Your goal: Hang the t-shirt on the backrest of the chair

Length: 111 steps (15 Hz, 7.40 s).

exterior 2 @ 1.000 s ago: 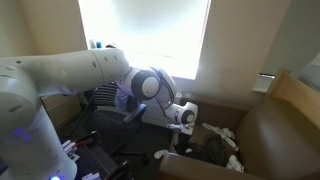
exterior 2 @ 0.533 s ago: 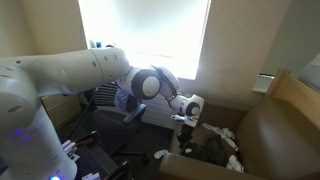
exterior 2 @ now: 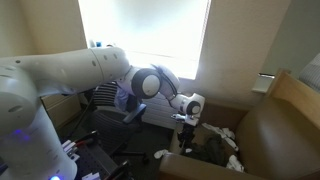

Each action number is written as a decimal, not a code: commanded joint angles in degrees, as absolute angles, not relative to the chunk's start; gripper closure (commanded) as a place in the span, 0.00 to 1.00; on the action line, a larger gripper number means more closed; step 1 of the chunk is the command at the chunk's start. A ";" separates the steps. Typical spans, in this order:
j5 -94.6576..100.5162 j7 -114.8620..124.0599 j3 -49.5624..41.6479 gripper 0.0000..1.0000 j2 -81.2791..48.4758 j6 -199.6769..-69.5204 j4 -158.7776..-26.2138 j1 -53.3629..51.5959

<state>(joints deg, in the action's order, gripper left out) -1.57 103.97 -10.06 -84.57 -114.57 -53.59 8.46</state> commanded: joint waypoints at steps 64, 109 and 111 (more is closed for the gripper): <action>-17.32 149.21 -21.62 0.00 -85.95 -161.06 -79.78 -3.79; -15.13 132.69 -23.75 0.99 -45.28 -188.25 -102.11 -9.63; -15.89 135.34 -23.85 0.99 -40.26 -194.88 -106.14 -11.12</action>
